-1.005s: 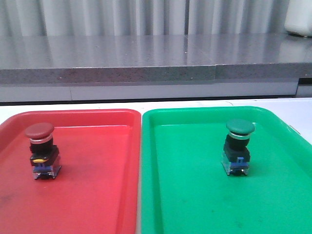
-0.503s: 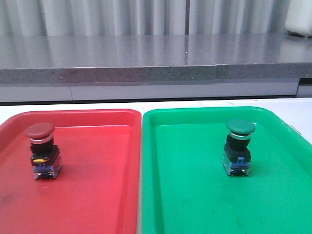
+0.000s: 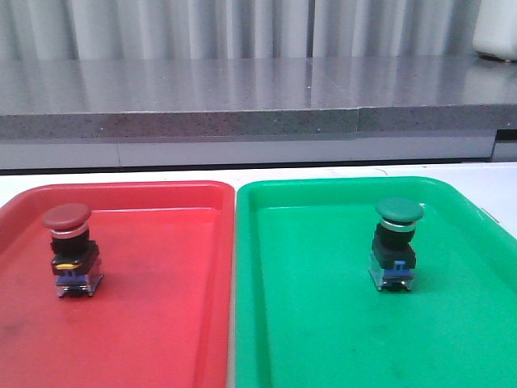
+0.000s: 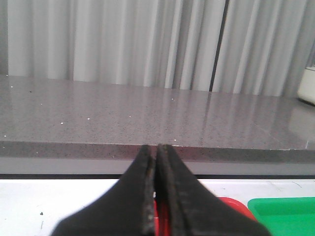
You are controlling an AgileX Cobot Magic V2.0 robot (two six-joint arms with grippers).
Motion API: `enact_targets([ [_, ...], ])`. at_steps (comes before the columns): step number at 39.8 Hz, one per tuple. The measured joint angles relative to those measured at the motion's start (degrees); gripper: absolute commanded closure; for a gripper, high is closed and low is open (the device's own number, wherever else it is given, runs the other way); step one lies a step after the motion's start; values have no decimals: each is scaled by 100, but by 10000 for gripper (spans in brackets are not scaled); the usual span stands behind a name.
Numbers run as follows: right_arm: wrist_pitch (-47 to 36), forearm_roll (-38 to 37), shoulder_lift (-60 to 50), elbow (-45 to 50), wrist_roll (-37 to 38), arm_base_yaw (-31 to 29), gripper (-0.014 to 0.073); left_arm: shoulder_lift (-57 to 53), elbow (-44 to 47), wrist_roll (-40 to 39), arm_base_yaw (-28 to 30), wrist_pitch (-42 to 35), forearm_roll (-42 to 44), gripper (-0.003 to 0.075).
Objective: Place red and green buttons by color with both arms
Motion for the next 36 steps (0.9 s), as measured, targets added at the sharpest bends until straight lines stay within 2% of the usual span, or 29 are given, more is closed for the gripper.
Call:
enact_targets([
  [17,0,0,0,0,0,0,718,0,143,0,28,-78,52,740],
  [27,0,0,0,0,0,0,718,0,942,0,509,-184,107,740],
  [36,0,0,0,0,0,0,718,0,1963,0,597,-855,366,740],
])
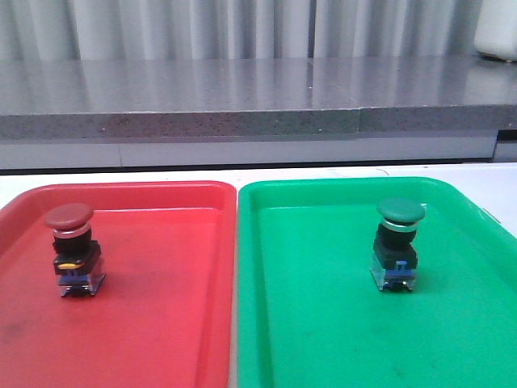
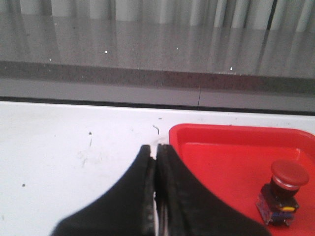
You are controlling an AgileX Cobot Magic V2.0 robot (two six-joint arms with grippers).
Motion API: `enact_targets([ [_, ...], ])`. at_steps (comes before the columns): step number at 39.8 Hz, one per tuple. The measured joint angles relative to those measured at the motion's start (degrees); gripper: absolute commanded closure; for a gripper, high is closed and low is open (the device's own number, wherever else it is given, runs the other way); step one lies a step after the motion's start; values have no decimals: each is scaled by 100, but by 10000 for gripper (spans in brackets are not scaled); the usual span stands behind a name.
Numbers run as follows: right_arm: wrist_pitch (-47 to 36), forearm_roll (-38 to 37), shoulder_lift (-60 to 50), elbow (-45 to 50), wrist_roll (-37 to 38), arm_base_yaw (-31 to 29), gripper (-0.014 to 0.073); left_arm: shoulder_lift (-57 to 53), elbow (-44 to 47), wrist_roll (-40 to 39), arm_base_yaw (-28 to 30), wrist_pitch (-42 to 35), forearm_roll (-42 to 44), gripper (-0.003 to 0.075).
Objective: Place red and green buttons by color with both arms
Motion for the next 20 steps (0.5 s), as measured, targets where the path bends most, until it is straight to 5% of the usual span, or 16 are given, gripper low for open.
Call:
enact_targets([
  [20,0,0,0,0,0,0,718,0,29,0,0,-340,14,740],
])
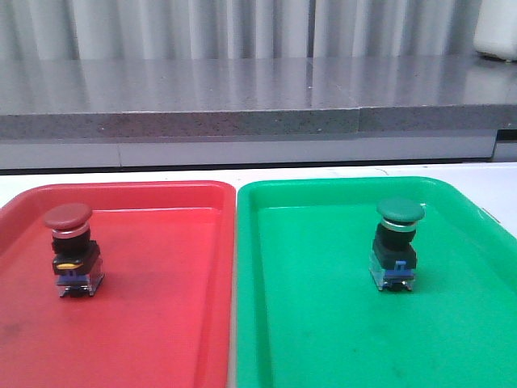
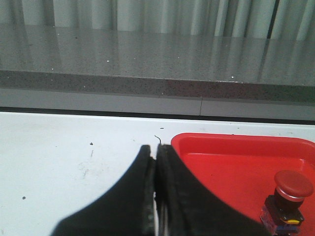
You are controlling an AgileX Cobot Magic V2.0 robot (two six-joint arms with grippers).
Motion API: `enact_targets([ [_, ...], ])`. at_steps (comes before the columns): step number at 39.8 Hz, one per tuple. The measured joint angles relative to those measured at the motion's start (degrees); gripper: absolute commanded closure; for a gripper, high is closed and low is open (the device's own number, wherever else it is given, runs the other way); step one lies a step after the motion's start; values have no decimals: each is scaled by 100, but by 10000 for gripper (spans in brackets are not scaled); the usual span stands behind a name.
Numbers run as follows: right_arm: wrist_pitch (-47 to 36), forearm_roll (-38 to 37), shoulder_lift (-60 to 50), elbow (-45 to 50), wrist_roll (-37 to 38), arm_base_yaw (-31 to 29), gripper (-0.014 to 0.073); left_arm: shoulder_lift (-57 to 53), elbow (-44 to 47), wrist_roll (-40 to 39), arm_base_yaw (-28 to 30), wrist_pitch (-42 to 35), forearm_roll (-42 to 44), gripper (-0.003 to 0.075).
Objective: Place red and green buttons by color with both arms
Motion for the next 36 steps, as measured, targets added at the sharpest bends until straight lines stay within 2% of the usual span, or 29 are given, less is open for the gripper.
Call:
enact_targets([
  [27,0,-12,0,0,0,0,718,0,0,0,0,0,0,740],
  [36,-321,-53,-199,395,-196,-90,718,0,0,0,0,-9,0,740],
])
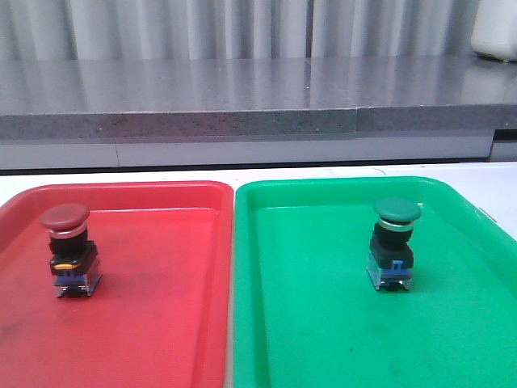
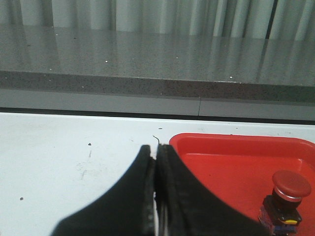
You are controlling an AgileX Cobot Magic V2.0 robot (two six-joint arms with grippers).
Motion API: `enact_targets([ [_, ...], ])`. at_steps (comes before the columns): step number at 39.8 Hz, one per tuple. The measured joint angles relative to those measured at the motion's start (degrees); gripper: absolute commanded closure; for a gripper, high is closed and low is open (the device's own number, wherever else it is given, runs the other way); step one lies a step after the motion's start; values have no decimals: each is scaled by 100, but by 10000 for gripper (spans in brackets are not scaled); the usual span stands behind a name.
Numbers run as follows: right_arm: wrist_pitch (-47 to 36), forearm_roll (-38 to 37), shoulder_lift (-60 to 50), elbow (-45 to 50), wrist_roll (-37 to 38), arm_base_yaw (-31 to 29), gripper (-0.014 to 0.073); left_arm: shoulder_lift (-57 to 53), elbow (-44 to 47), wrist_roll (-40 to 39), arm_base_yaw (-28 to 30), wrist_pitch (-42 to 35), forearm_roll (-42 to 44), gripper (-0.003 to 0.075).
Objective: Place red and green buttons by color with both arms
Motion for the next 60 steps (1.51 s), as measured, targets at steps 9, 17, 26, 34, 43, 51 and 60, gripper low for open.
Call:
enact_targets([
  [9,-628,381,-763,1142,-396,-492,718,0,0,0,0,0,0,740],
  [17,-581,574,-889,1568,-464,-714,718,0,0,0,0,0,0,740],
  [26,-456,610,-893,1568,-526,-714,718,0,0,0,0,0,0,740],
  [34,-443,610,-893,1568,-526,-714,718,0,0,0,0,0,0,740],
  [43,-443,610,-893,1568,-534,-714,718,0,0,0,0,0,0,740],
  [51,-443,610,-893,1568,-534,-714,718,0,0,0,0,0,0,740],
  [60,-439,610,-893,1568,-534,-714,718,0,0,0,0,0,0,740],
])
